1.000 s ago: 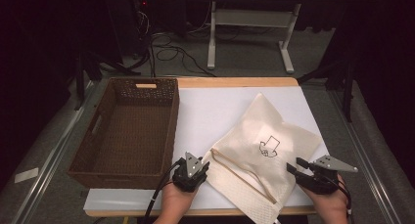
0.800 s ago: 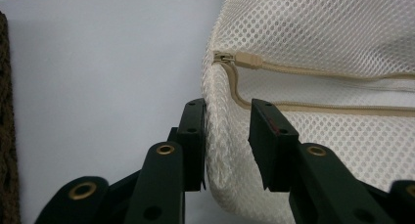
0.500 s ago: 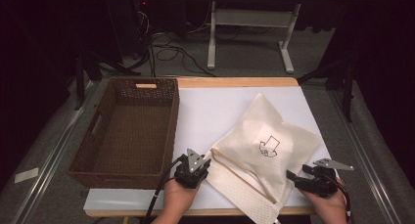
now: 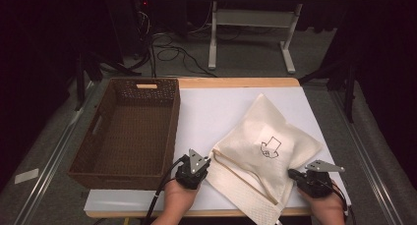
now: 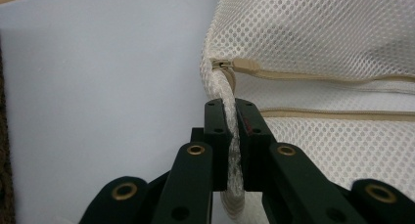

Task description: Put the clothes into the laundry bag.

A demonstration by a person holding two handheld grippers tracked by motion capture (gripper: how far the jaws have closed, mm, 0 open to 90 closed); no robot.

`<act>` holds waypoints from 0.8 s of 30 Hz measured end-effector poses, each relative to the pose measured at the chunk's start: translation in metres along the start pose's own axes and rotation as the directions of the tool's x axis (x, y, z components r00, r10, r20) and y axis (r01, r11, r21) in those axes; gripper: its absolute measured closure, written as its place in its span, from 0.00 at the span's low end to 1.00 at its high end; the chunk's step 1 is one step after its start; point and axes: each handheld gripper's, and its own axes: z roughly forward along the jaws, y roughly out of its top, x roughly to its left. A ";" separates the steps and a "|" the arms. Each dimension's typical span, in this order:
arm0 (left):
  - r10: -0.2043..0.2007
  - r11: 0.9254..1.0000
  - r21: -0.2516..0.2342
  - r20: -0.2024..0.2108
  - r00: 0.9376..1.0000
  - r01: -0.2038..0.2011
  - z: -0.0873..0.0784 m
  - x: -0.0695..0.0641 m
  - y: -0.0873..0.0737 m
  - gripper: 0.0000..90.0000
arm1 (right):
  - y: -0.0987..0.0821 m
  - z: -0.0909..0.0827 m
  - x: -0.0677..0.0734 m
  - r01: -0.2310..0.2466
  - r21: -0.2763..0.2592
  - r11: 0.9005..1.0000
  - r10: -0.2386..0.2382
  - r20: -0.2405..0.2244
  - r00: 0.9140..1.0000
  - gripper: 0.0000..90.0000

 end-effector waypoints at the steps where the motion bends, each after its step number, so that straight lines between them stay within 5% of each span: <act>1: 0.000 1.000 0.000 -0.001 1.000 0.000 0.000 0.000 0.000 0.94 | 0.000 0.000 -0.001 -0.002 -0.002 1.000 0.002 -0.003 1.000 0.98; 13: 0.022 0.999 0.027 0.016 1.000 -0.023 -0.007 -0.010 -0.014 0.94 | 0.013 0.003 -0.019 -0.043 -0.052 0.998 0.043 -0.004 0.999 0.99; 24: 0.063 0.997 0.036 0.070 0.996 -0.066 -0.016 -0.030 -0.030 0.94 | 0.032 0.013 -0.033 -0.022 -0.085 0.996 0.021 -0.008 1.000 0.99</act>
